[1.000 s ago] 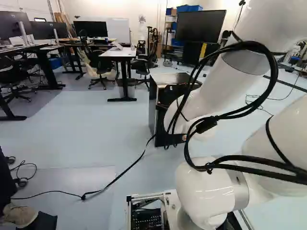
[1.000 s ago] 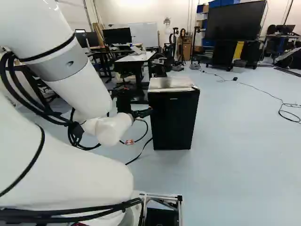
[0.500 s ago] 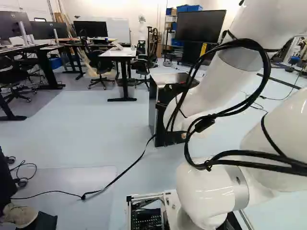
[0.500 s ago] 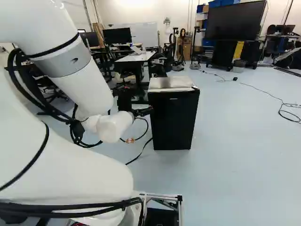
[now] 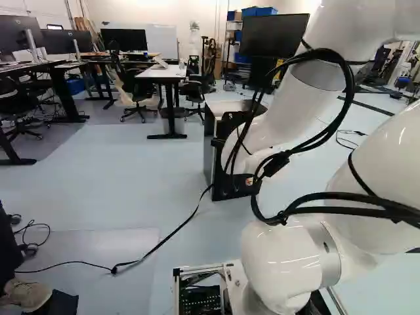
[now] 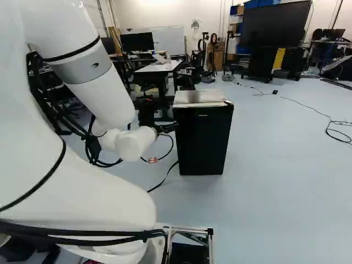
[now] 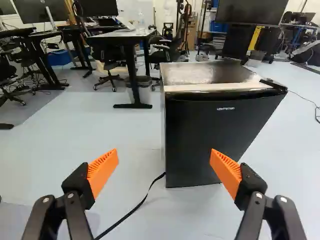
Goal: Open the fridge door
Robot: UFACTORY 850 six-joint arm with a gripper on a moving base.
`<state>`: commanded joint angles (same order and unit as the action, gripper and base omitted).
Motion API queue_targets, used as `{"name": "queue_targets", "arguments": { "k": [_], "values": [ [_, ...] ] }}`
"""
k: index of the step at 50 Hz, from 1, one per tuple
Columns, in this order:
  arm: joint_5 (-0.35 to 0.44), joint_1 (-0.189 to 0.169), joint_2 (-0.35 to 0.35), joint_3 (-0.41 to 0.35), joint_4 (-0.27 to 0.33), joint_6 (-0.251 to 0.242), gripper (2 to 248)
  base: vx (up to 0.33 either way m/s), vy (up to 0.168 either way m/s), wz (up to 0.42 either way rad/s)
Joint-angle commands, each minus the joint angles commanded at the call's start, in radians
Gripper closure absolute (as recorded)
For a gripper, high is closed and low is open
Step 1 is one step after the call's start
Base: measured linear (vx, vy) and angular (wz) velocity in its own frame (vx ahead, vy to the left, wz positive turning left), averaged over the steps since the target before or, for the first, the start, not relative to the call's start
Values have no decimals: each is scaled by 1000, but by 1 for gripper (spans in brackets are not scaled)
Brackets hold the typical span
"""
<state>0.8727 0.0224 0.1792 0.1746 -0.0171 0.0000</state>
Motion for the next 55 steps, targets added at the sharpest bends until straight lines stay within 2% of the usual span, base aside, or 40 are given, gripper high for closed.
{"name": "queue_targets", "arguments": {
  "k": [32, 55],
  "values": [
    [0, 94, -81, 75, -115, 0, 3, 0, 0, 0],
    [0, 172, -130, 122, -268, 0, 3, 0, 0, 0]
  ]
}}
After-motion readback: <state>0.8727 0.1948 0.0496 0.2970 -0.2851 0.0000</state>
